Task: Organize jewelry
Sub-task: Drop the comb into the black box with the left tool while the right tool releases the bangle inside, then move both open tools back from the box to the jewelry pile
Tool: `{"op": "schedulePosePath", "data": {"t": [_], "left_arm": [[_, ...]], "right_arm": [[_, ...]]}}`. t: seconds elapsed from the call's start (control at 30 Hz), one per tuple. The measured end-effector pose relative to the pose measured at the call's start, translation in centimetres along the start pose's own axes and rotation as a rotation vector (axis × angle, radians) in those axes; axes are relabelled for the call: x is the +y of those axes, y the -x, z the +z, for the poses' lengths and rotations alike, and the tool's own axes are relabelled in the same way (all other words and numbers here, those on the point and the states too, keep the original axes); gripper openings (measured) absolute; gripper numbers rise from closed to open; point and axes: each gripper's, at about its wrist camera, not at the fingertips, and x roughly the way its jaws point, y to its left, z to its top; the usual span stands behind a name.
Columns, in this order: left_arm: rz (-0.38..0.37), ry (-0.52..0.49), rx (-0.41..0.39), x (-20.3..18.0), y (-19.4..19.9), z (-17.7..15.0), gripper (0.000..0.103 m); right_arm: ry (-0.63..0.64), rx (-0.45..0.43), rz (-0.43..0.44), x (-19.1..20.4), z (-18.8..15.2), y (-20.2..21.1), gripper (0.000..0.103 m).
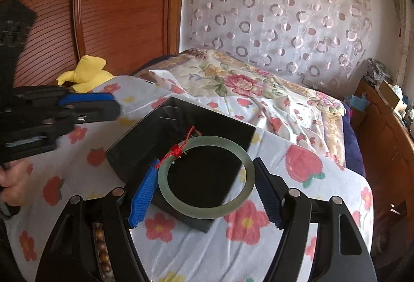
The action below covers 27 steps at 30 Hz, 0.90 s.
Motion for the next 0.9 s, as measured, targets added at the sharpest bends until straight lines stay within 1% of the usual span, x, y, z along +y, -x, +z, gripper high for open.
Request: {"op": "schedulePosePath", "data": {"t": [0.07, 0.13, 0.2, 0.27, 0.33, 0.47, 0.53, 0.57, 0.7, 0.73, 0.83, 0.9], "left_arm": [[0.002, 0.003, -0.010, 0.4, 0.6, -0.1, 0.023], [0.010, 0.005, -0.020, 0.8, 1.3, -0.5, 0.033], [0.023, -0.002, -0.030, 1.1, 1.9, -0.9, 0.038], [0.029, -0.010, -0.032, 1.2, 2.2, -1.3, 0.040], [0.042, -0.020, -0.036, 1.4, 2.4, -1.6, 0.048], [0.037, -0.016, -0.044, 1.7, 2.9, -2.3, 0.052], [0.040, -0.018, -0.048, 1.7, 3.0, -2.4, 0.060], [0.045, -0.021, -0.053, 1.7, 3.1, -2.5, 0.062], [0.068, -0.029, -0.078, 1.2, 3.7, -2.8, 0.083], [0.072, -0.034, -0.089, 1.2, 4.0, -3.0, 0.085], [0.090, -0.048, -0.095, 1.0, 4.4, -3.5, 0.089], [0.092, -0.048, -0.095, 0.9, 4.6, -3.8, 0.090]], "right_arm": [[0.007, 0.015, 0.000, 0.3, 0.3, -0.8, 0.074], [0.017, 0.032, -0.003, 0.7, 0.6, -1.6, 0.074], [0.021, 0.046, -0.003, 0.9, 0.7, -2.2, 0.074], [0.015, 0.061, 0.005, 1.1, 0.7, -2.7, 0.074], [-0.004, 0.080, 0.011, 1.2, 0.8, -2.9, 0.074], [-0.006, 0.077, 0.033, 1.9, 0.7, -2.5, 0.074], [0.006, 0.087, 0.018, 2.1, 0.7, -2.8, 0.074], [0.006, 0.091, 0.014, 2.1, 0.7, -2.9, 0.075], [-0.013, 0.101, 0.009, 1.8, 0.7, -3.4, 0.075], [-0.016, 0.100, 0.010, 1.7, 0.7, -3.4, 0.075], [-0.024, 0.073, 0.006, 1.4, 0.7, -2.7, 0.085], [-0.033, 0.060, 0.018, 1.0, 0.8, -2.1, 0.085]]}}
